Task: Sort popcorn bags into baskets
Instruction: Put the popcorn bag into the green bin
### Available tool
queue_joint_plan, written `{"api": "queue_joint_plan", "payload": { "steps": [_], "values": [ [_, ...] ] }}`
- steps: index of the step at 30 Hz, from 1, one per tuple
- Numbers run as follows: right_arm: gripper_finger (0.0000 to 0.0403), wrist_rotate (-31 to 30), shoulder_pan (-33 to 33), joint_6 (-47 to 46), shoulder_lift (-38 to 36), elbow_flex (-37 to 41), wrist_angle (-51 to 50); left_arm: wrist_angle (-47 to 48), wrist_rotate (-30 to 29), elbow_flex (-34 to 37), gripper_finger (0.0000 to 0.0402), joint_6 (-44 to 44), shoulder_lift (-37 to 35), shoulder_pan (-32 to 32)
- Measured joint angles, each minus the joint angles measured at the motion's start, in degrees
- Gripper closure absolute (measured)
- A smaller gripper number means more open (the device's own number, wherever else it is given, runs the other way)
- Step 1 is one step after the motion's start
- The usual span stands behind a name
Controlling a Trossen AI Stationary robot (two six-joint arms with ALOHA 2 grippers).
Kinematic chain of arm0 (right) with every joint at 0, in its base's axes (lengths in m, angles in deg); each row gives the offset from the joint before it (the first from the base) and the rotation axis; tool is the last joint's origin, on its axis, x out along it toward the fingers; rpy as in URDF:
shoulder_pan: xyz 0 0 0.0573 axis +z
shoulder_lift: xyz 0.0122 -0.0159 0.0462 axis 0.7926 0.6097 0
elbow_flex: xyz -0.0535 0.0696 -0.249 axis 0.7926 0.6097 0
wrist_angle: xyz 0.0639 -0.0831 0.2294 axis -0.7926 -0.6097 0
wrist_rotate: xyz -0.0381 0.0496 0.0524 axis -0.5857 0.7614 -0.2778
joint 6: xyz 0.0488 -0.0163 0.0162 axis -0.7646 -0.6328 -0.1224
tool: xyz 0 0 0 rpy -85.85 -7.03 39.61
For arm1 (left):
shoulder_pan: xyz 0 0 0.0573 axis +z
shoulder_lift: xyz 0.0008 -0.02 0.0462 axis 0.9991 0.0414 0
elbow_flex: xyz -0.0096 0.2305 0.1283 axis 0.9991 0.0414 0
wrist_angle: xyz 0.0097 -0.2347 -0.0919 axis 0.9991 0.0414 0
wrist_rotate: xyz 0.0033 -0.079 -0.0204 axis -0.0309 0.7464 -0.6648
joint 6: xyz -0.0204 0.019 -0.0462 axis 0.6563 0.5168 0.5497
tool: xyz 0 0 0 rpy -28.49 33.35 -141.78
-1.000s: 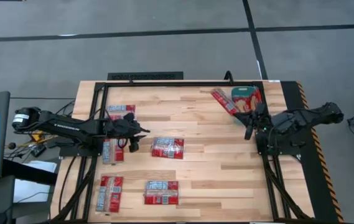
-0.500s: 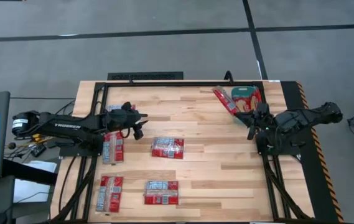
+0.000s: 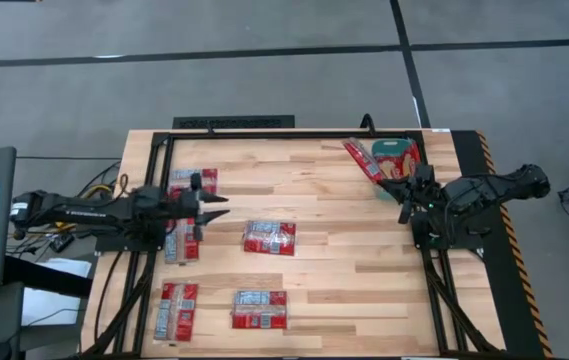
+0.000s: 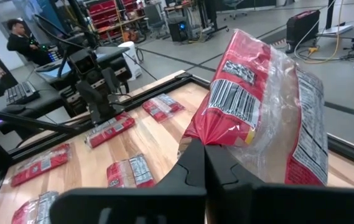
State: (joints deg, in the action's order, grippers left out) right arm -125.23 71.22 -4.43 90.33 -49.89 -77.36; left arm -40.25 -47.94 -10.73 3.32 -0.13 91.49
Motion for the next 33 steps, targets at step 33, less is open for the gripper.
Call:
{"api": "queue_joint_plan", "payload": {
  "steps": [33],
  "values": [
    [0.04, -0.55, 0.04, -0.52, -6.27, 0.02, -5.2, 26.21, -7.01, 3.3, 0.0266, -2.33, -27.75, -0.01]
  ]
}}
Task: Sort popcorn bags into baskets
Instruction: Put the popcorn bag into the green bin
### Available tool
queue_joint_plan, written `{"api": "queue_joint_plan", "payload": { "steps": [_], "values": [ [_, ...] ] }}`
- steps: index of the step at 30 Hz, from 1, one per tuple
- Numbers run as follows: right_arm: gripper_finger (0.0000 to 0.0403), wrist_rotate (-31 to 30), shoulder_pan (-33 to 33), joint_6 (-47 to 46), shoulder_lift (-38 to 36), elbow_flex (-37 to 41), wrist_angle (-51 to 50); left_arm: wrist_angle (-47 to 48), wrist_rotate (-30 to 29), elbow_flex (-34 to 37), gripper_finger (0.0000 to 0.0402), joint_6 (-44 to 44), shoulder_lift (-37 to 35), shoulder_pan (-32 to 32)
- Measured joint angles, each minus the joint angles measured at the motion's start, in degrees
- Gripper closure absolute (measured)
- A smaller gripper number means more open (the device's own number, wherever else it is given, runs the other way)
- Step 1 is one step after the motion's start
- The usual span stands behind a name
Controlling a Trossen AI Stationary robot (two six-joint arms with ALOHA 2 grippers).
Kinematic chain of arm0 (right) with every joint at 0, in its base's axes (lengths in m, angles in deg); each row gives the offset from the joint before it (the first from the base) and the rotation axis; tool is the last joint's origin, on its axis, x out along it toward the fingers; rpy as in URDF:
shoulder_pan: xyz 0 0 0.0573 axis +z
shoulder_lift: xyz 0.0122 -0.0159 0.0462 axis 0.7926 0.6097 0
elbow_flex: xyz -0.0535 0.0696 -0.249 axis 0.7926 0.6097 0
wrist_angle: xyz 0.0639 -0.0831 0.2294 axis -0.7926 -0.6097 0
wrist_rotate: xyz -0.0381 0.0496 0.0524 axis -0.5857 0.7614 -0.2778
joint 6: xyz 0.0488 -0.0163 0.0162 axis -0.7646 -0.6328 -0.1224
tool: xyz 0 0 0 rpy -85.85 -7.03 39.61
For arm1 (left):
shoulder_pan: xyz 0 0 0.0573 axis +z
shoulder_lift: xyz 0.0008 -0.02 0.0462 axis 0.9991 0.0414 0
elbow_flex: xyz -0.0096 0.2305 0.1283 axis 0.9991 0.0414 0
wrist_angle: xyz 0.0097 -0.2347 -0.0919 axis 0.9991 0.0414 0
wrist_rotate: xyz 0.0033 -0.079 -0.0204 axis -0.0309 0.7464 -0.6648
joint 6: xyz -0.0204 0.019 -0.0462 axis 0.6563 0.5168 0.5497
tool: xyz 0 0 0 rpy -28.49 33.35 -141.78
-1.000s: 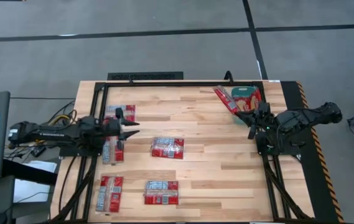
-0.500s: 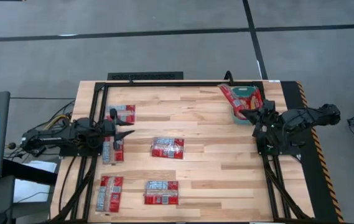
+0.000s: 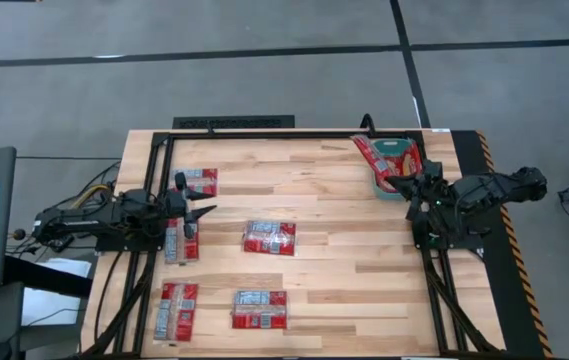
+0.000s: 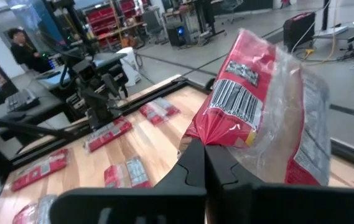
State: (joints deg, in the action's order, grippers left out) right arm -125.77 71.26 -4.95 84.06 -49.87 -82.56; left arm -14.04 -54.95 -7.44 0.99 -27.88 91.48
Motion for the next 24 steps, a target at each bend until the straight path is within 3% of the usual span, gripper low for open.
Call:
{"api": "queue_joint_plan", "payload": {
  "steps": [9, 24],
  "values": [
    [0.04, 1.22, 0.44, -13.0, 1.38, 0.42, -12.12, 0.06, -0.03, -0.02, 0.0266, -0.32, 0.02, 0.0],
    [0.04, 0.58, 0.68, -12.14, 1.53, 0.39, -12.14, 0.11, -0.05, -0.04, 0.0266, -0.35, 0.02, 0.0]
  ]
}}
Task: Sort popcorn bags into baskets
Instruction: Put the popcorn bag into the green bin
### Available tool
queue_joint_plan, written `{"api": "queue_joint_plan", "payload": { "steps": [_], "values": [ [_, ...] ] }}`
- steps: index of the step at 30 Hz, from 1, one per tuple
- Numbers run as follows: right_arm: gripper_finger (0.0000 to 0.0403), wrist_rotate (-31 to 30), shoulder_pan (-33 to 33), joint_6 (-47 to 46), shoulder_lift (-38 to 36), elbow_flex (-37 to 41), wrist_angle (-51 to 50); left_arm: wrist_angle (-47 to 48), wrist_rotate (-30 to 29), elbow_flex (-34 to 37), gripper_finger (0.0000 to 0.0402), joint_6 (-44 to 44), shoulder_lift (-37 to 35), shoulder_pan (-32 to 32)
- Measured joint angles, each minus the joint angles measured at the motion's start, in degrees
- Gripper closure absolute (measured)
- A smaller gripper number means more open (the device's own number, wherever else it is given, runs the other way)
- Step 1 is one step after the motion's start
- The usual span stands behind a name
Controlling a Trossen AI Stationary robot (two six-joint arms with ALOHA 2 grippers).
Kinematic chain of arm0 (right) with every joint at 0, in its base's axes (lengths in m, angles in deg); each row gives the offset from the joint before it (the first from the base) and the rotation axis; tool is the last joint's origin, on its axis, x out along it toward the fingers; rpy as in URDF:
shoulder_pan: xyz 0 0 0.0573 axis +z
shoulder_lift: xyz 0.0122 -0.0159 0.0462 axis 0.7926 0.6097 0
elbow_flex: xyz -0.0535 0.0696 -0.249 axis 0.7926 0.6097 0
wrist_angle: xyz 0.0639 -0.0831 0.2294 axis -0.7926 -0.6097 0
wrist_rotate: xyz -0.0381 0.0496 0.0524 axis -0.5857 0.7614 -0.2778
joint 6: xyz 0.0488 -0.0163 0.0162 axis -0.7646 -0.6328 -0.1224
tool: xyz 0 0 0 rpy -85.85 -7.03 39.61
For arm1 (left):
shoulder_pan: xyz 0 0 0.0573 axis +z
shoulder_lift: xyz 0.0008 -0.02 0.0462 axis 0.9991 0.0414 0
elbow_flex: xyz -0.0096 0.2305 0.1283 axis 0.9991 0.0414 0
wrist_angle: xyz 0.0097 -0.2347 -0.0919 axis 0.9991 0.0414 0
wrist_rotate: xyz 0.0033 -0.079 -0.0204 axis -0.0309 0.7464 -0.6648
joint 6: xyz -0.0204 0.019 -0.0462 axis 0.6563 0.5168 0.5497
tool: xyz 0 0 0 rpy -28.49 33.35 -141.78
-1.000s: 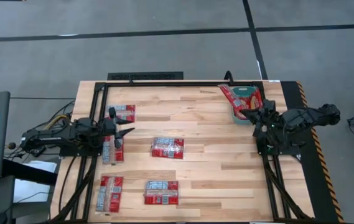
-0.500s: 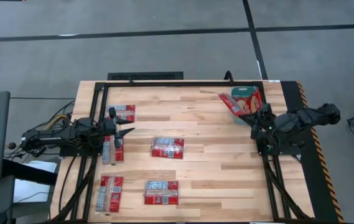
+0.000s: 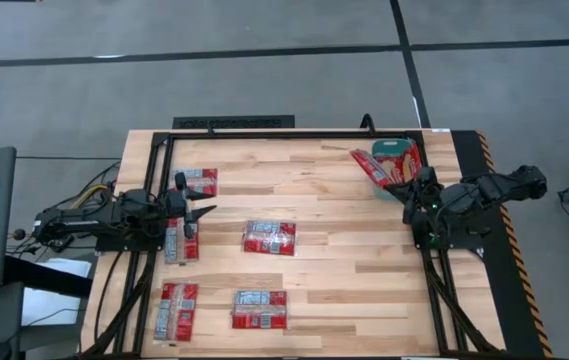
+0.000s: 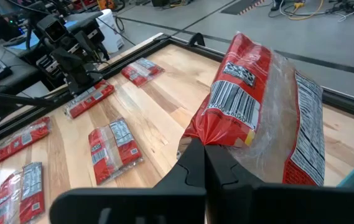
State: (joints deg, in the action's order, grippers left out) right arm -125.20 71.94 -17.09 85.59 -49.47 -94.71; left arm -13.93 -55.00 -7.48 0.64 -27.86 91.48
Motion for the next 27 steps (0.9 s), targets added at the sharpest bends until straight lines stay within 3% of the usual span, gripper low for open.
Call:
{"api": "queue_joint_plan", "payload": {
  "steps": [27],
  "values": [
    [0.04, 0.17, 0.0, 0.61, 0.02, -0.04, -0.02, 0.02, -0.02, -0.01, 0.0266, -0.02, 0.0, 0.0]
  ]
}}
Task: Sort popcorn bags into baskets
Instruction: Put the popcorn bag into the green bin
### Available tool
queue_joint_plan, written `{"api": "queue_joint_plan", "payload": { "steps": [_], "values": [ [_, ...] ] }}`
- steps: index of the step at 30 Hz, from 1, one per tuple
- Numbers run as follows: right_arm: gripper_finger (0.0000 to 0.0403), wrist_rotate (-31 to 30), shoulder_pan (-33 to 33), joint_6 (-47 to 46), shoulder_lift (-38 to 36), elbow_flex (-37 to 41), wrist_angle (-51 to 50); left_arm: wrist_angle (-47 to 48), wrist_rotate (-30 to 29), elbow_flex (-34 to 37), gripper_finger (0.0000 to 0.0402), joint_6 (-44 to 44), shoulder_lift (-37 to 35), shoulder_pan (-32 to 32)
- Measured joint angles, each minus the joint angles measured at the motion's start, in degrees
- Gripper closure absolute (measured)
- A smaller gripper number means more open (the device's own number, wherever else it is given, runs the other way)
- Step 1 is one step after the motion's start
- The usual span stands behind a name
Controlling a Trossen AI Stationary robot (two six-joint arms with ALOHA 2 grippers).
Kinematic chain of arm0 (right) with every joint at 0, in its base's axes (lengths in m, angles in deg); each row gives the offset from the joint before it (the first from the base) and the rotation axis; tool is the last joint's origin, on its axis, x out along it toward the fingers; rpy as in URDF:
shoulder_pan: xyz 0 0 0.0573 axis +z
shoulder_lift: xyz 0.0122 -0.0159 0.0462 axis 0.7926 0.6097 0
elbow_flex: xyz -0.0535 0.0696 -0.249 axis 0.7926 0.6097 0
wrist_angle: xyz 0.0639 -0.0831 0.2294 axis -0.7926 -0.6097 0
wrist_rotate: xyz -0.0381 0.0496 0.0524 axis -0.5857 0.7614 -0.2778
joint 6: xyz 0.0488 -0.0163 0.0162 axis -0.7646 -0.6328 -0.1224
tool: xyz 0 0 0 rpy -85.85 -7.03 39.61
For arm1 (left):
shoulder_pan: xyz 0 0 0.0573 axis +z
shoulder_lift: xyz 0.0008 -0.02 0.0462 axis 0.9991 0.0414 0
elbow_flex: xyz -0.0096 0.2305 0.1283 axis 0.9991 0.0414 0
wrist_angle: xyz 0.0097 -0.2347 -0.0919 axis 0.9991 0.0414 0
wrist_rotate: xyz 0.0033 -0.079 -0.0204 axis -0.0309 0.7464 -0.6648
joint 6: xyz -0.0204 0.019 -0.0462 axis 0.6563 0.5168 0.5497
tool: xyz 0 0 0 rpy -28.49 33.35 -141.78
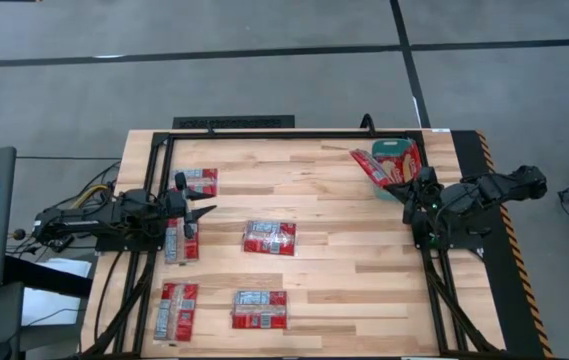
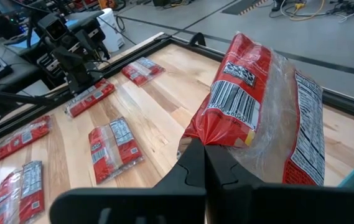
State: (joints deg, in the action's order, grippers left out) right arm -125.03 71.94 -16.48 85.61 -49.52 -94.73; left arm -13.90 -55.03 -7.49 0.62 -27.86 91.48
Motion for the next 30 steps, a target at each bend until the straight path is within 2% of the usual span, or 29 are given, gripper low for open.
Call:
{"api": "queue_joint_plan", "payload": {
  "steps": [8, 17, 23, 30],
  "values": [
    [0.0401, -0.48, 0.0, -0.13, 0.33, -0.04, 0.48, 0.0, 0.01, -0.01, 0.0266, 0.0, 0.0, -0.01],
    [0.0401, 1.92, 0.0, -1.67, 5.94, -0.07, 0.61, -0.02, 0.02, -0.01, 0.0266, 0.0, 0.02, 0.0],
    [0.0401, 1.47, -0.24, 1.16, 6.55, -0.13, 6.1, -0.02, 0.02, -0.01, 0.0266, 0.0, 0.02, -0.01],
    [0.0401, -3.85, -4.63, -2.0, 3.57, -2.1, -2.53, -0.02, 0.02, -0.01, 0.0266, 0.0, 0.02, -0.02]
  ]
}}
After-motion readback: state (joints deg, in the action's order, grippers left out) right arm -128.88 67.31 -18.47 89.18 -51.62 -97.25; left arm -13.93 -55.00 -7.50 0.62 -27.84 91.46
